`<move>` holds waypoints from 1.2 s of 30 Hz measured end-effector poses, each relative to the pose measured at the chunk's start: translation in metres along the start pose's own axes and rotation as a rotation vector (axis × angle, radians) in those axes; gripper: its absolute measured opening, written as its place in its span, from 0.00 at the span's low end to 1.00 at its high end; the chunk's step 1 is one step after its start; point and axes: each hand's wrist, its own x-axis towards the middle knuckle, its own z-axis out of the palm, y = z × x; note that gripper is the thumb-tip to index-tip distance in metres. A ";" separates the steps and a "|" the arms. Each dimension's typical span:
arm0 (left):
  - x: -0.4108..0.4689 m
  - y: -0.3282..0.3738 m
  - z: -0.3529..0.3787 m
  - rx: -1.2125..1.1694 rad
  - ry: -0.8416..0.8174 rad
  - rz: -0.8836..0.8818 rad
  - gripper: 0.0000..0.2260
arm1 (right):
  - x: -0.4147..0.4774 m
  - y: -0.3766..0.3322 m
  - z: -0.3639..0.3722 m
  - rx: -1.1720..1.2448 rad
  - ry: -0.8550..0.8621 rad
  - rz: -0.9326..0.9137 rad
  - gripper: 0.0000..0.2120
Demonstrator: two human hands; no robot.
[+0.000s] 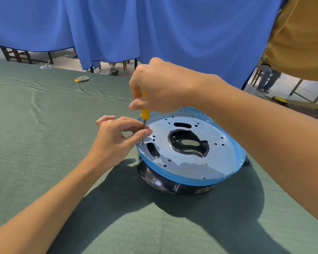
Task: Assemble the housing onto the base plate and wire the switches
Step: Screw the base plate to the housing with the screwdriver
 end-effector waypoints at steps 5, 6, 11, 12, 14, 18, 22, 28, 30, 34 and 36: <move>0.001 -0.001 0.002 0.035 0.011 -0.002 0.04 | -0.003 -0.006 0.005 -0.013 0.010 0.003 0.16; 0.001 -0.001 0.001 0.036 -0.017 -0.004 0.06 | -0.003 -0.006 0.003 -0.008 -0.022 -0.033 0.13; 0.003 0.001 -0.004 -0.019 -0.126 -0.015 0.06 | 0.001 -0.005 -0.004 0.004 -0.039 -0.054 0.04; 0.003 0.002 -0.004 -0.027 -0.107 -0.012 0.04 | 0.001 -0.005 -0.002 -0.014 -0.031 -0.028 0.10; 0.002 0.004 -0.002 -0.039 -0.039 -0.019 0.02 | 0.000 -0.007 0.002 -0.054 -0.012 0.028 0.20; 0.004 0.004 -0.003 -0.061 -0.032 -0.028 0.03 | 0.003 -0.007 0.002 -0.006 -0.112 0.005 0.16; 0.004 0.002 -0.004 -0.040 -0.105 -0.017 0.09 | 0.005 -0.008 -0.006 0.005 -0.105 -0.033 0.02; 0.003 0.000 -0.003 -0.049 -0.020 -0.020 0.03 | 0.003 -0.005 0.003 -0.006 -0.038 0.044 0.21; 0.003 -0.001 -0.003 -0.045 -0.049 -0.015 0.03 | 0.003 -0.005 0.000 0.004 -0.085 0.012 0.15; 0.004 -0.001 -0.004 -0.040 -0.140 -0.018 0.08 | 0.007 -0.004 -0.005 0.059 -0.068 -0.015 0.07; 0.003 0.001 -0.004 -0.071 -0.132 -0.023 0.08 | 0.007 -0.003 -0.003 0.045 -0.033 0.016 0.15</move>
